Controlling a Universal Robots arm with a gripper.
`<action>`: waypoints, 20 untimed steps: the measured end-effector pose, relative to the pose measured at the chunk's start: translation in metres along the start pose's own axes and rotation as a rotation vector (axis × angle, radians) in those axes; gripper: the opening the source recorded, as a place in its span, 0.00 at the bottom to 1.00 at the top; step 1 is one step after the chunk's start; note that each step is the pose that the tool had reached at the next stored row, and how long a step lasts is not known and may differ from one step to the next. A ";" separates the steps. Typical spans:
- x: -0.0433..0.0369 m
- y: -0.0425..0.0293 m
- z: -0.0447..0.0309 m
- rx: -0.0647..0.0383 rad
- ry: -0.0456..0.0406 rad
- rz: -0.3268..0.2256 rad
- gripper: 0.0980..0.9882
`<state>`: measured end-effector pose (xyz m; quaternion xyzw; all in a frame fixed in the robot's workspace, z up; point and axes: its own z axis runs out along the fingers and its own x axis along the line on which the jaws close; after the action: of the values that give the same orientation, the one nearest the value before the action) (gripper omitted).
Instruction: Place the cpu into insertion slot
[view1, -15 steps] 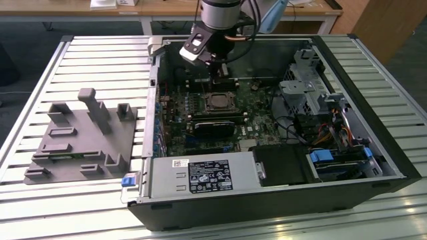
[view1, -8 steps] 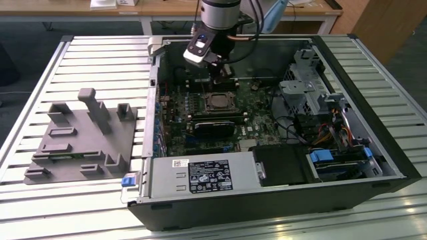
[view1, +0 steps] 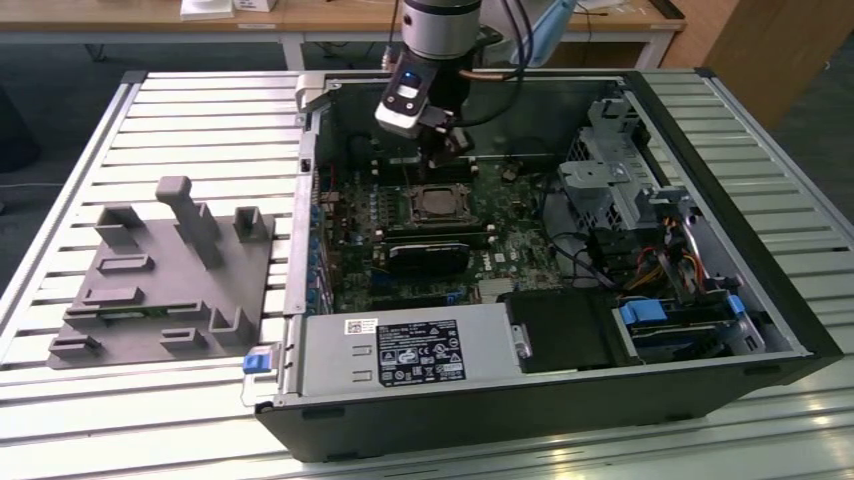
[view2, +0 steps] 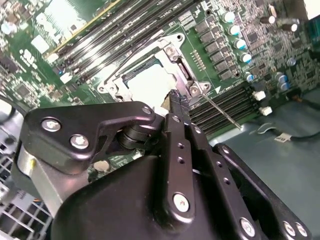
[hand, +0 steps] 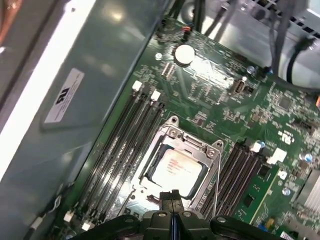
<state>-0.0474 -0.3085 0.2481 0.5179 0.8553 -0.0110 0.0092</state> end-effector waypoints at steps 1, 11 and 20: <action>0.0000 0.0000 0.0000 0.000 -0.0001 -0.014 0.01; 0.0000 0.0000 0.0001 -0.004 -0.0013 -0.133 0.01; 0.0000 0.0000 0.0002 -0.006 -0.0021 -0.231 0.01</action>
<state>-0.0474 -0.3085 0.2480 0.4158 0.9093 -0.0098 0.0104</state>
